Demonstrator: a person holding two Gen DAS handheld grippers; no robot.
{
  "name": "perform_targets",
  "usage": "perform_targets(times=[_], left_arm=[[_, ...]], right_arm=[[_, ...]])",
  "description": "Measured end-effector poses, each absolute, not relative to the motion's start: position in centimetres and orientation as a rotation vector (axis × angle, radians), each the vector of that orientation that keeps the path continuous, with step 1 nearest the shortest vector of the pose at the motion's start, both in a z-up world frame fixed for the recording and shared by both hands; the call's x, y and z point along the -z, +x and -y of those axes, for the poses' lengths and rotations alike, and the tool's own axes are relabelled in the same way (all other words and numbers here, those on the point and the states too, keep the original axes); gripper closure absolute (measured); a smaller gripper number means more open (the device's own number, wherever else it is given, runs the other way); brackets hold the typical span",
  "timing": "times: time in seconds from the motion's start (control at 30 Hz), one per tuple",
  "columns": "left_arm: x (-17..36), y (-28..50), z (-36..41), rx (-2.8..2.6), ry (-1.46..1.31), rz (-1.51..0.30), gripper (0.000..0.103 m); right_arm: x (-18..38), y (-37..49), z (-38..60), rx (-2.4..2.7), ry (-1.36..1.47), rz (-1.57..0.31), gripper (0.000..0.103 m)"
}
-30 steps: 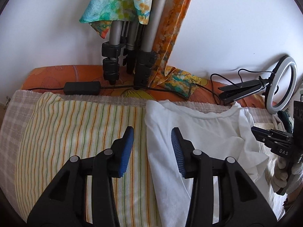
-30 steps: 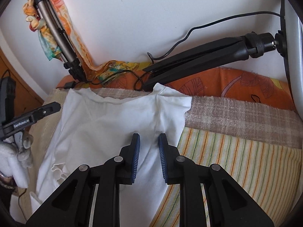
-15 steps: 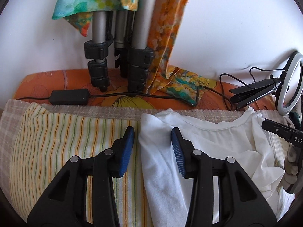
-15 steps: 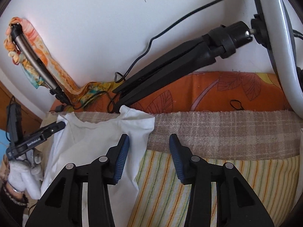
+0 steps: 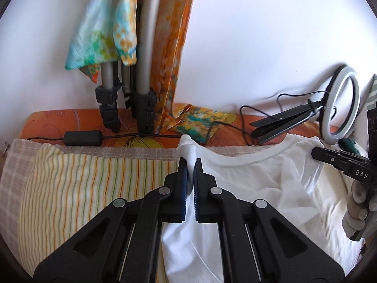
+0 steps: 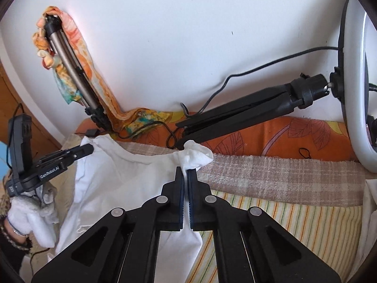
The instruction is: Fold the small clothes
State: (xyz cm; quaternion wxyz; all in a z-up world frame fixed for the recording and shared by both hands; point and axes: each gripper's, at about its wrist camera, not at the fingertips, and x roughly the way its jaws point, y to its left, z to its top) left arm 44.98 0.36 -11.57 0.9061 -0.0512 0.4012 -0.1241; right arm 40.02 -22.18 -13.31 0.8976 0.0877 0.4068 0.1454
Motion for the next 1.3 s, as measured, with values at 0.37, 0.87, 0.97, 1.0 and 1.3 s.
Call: perform_targets(times=[0.37,0.87,0.97,1.0,1.3], left_arm=[[5.4,34.8,-0.9,0.278,-0.058,-0.764,0.101],[7.2,18.7,-1.9,0.272,-0.015,-0.796,0.101],[9.3,16.5,-1.7,0.259,0.025,-0.82,0.101],[9.7,15.8,-1.7,0.256,0.041,-0.819,0.101],[11.4,11.6,-2.7,0.289,0.082,-0.84,0.101]], right_arm=[[6.9,30.3,19.8,-0.332,0.096,-0.772,0.101],[8.4,14.5,15.8,-0.303,-0.068,-0.774,0.101],[10.4,12.3,14.9,-0.293,-0.109,-0.791,0.101],[11.1,11.7,14.7,-0.293,-0.117,-0.798,0.101],[12.8,7.4,14.8,-0.222,-0.241,-0.779,0.101]])
